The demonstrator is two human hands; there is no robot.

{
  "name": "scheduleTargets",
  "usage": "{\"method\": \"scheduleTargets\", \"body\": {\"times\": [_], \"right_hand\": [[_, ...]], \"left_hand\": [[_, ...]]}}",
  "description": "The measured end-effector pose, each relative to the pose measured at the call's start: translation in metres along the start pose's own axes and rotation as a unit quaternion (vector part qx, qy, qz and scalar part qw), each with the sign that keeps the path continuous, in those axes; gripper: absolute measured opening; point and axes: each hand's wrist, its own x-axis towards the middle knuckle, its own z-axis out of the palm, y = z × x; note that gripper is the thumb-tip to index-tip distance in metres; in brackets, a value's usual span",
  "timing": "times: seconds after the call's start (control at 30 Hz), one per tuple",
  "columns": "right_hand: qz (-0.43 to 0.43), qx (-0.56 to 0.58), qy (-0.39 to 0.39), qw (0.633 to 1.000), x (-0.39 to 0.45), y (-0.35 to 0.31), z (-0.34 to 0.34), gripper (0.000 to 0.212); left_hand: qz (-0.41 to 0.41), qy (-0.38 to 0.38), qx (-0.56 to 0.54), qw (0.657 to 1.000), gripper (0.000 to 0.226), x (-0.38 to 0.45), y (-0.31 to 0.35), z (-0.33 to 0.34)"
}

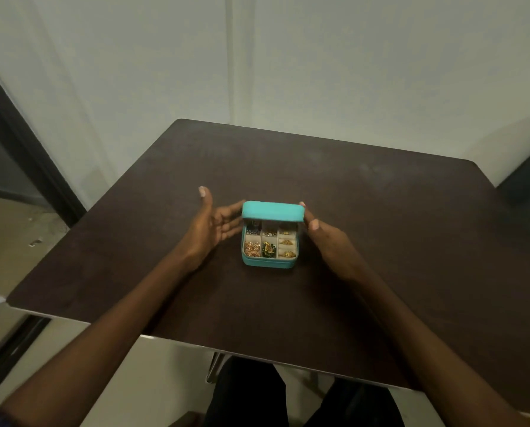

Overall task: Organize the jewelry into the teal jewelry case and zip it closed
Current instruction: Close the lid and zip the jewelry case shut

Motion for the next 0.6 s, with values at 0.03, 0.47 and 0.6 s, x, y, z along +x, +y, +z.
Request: {"method": "scheduleTargets", "body": {"times": [0.03,0.47,0.6], "right_hand": [[-0.018,-0.021,-0.008,1.000,-0.002,0.001,0.000,0.055],[-0.064,-0.132,-0.009,0.989,-0.005,0.007,0.000,0.079],[-0.048,-0.132,-0.065,0.988,0.007,-0.003,-0.006,0.096]], "left_hand": [[0.001,-0.009,0.006,1.000,0.098,-0.001,-0.002,-0.001],[0.084,0.020,0.172,0.981,0.033,-0.012,-0.012,-0.007],[0.095,0.046,0.318,0.942,0.038,0.013,-0.007,-0.014]]}}
